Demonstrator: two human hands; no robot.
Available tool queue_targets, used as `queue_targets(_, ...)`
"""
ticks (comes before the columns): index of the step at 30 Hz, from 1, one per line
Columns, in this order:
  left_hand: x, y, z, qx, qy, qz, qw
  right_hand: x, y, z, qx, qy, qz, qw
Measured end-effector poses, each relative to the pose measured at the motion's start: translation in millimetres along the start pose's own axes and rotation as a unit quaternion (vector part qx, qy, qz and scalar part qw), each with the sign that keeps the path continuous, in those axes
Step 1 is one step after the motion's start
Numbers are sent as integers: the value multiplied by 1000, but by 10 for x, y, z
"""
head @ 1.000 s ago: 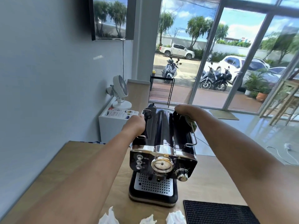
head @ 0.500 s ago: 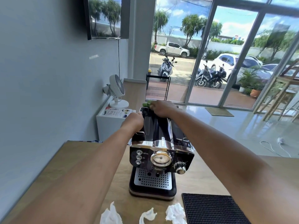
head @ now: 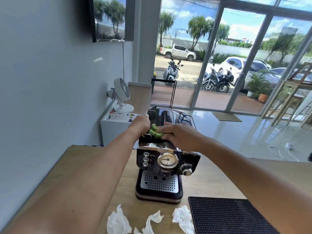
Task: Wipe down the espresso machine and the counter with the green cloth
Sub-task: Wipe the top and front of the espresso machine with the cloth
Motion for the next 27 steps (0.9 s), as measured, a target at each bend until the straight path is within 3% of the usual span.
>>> queue_targets(5,-27,8,-31,14,-7,-1,1000,191,-331,141,-101,-39,-31,994)
queue_targets(9,-81,13,-49,14,-12,5,1000,-291,-545,705,-152,162,174,959)
queue_targets(10,-95,20,-49,13,-9,4,1000,-440,-529,779,-137,191,189,953)
queue_targets(15,-115,29,-71,21,-7,-4,1000,-859,-76,593,-8,197,-11,980)
queue_targets(19,-124,24,-89,37,-5,6,999,-709,21,378,94,198,1,976)
queue_targets(27,-147,18,-105,42,5,-1,999,-87,-45,-21,93,198,-27,975)
Point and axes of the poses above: each hand's wrist, its own x-axis away from the middle knuckle, its own y-axis out of the palm, z = x × y, the point moved 3 cm from there along -x, towards the middle knuckle, and after that the axes turned 14 degrees about x, right-handed, at the moved point
